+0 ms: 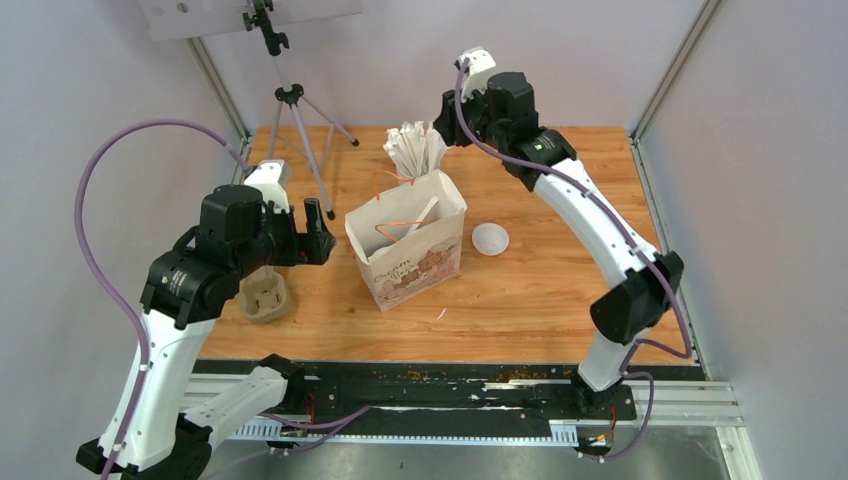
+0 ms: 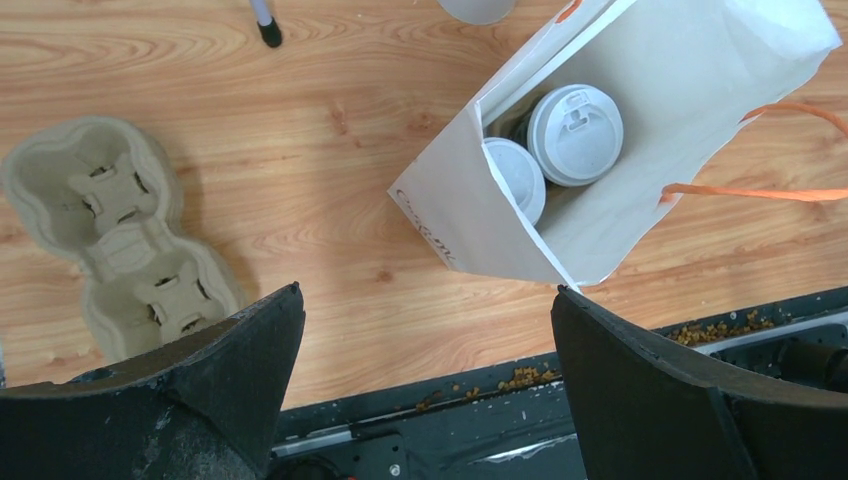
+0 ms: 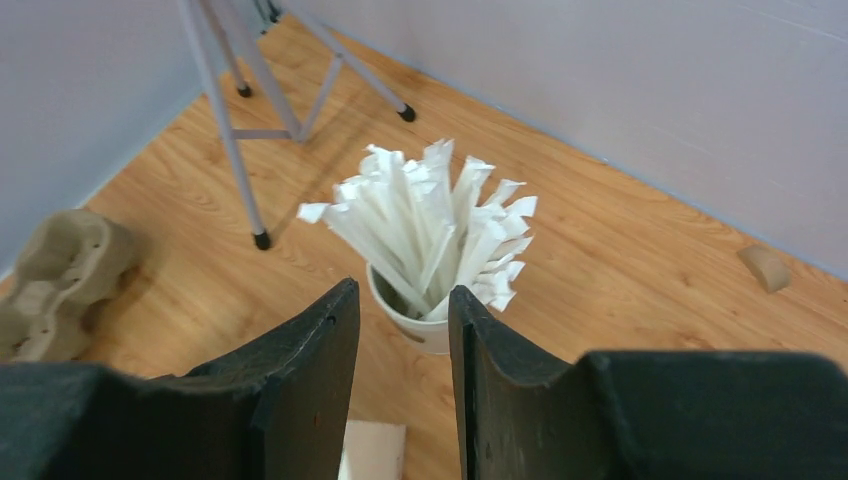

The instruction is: Pack the takeout coffee

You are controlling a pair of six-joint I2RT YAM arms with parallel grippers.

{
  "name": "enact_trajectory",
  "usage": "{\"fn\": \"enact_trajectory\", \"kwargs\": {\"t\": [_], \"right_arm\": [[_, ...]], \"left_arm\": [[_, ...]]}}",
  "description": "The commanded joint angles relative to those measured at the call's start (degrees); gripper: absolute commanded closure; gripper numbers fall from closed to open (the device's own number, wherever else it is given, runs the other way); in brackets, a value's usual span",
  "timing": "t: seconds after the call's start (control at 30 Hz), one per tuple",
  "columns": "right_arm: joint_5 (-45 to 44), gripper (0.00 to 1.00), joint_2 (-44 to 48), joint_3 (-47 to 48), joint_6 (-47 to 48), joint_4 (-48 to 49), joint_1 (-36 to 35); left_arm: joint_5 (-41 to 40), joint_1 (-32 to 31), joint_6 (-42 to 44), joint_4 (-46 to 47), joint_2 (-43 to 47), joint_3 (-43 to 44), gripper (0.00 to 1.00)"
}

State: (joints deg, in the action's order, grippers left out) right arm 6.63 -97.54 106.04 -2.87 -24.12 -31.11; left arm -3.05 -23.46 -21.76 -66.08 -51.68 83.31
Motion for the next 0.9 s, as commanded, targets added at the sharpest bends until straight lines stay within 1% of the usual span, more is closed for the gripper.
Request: {"fn": "enact_trajectory", "kwargs": {"t": [0.0,0.1,0.2,0.3,0.5,0.57,0.7,0.87], "right_arm": [[-3.9,0.62,-7.6,8.6,4.5,-4.5,1.6],[-4.2,0.61,-11.2,11.7,3.9,-5.8,2.0],[-3.3,0.59,-13.4,12.0,5.2,-4.1,2.7],[1.2,0.59,-14.7,11.8,5.6,-1.8,4.2],[6.6,0.65,-16.8,13.2,4.6,0.1,6.5],[8.7,0.65,-17.8,14.3,4.6,-0.2,6.7],[9.6,0.64,-20.0,16.9,4.0,-2.3,6.9],[11.7,0.64,-21.5,18.2,2.1,-1.6,7.4]], "left_arm": [[-1.5,0.3,-0.7,-2.3,0.4,-0.1,0.00],[-1.9,0.3,-2.2,-3.3,0.8,-0.9,0.00],[-0.2,0.3,-2.8,-2.3,1.6,-1.6,0.00],[1.7,0.3,-2.4,-1.7,2.1,-1.8,0.00],[2.1,0.3,-2.3,-1.5,2.5,-1.9,0.00],[2.2,0.3,-2.5,-1.1,2.6,-2.2,0.00],[2.7,0.3,-2.9,-0.8,2.6,-2.5,0.00],[2.4,0.3,-2.8,-1.9,2.5,-2.1,0.00]]}}
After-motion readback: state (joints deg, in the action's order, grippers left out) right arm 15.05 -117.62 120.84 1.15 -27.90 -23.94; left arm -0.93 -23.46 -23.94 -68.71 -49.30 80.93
